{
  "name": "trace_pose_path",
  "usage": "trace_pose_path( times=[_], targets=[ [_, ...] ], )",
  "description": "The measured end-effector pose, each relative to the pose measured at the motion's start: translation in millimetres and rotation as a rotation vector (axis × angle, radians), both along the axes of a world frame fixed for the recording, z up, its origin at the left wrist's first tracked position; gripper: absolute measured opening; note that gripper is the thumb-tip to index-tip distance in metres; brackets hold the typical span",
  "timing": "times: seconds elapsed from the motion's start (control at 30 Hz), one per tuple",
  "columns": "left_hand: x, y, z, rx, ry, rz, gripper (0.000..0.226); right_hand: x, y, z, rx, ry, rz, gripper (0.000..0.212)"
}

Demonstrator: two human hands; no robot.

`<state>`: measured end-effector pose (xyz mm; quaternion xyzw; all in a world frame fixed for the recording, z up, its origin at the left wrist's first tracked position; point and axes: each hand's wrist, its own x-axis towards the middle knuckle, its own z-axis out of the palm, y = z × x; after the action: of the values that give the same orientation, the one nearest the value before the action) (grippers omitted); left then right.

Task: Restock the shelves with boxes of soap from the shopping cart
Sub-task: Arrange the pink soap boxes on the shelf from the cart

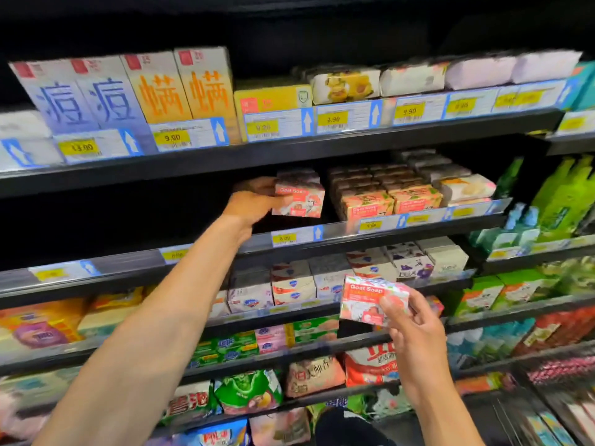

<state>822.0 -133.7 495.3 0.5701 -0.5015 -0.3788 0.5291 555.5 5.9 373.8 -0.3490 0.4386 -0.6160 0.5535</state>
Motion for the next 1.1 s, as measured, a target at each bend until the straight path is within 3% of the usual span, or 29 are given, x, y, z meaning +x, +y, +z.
trace_pose_path(
  times=[0.17, 0.5, 0.83, 1.0, 1.1],
  targets=[
    [7, -47, -20, 0.065, -0.201, 0.026, 0.042, -1, -13, -14, 0.017, -0.010, -0.021, 0.037],
    [13, -75, -10, -0.024, -0.848, 0.059, 0.050, 1, -28, -19, 0.019, 0.019, 0.000, 0.034],
    [12, -80, -15, -0.070, -1.021, 0.083, 0.042, 13, -39, -16, -0.006, 0.013, 0.043, 0.035],
    [13, -68, -11, -0.037, -1.071, 0.063, 0.048, 20, -45, -5, -0.063, 0.026, 0.068, 0.036],
    [8, -36, 0, -0.101, -0.888, 0.015, 0.042, 25, -52, 6, -0.113, 0.001, 0.056, 0.047]
  ],
)
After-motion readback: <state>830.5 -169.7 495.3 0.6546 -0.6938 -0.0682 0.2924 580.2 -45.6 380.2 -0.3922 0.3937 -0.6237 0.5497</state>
